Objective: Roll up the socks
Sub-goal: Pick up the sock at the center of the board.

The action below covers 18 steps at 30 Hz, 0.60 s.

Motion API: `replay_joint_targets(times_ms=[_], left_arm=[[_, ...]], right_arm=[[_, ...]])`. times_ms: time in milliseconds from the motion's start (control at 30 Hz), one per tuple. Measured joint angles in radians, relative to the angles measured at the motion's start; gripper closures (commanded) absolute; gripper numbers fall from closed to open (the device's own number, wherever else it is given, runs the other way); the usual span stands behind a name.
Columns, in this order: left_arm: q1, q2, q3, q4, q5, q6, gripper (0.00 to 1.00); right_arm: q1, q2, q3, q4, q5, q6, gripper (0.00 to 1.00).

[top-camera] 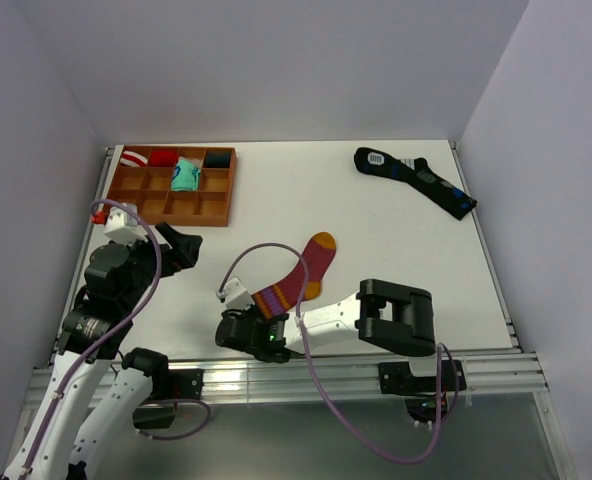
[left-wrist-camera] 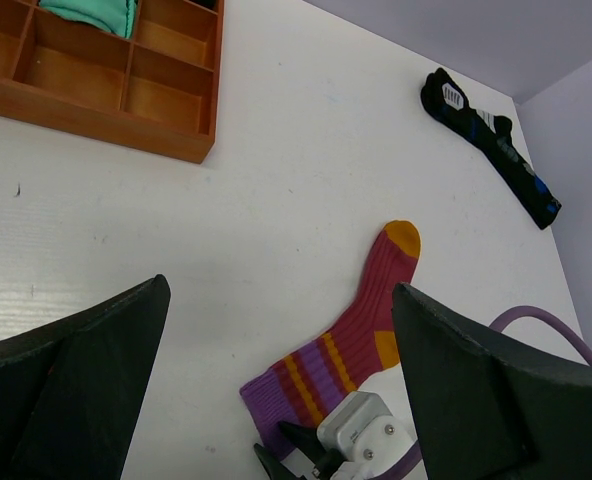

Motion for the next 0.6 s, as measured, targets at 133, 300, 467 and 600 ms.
replay_joint_targets(times_ms=[133,300,467,600], left_arm=[[0.000,0.000,0.000,0.000,0.000,0.000,0.00],[0.000,0.000,0.000,0.000,0.000,0.000,0.01],[0.000,0.000,0.000,0.000,0.000,0.000,0.00],[0.000,0.000,0.000,0.000,0.000,0.000,0.01]], right_arm=[[0.000,0.001,0.000,0.001,0.004,0.003,0.58],[0.000,0.002,-0.005,0.009,0.007,0.026,0.53],[0.003,0.002,-0.028,0.047,0.018,0.042,0.57],[0.004,0.002,-0.038,0.056,0.036,0.049,0.68]])
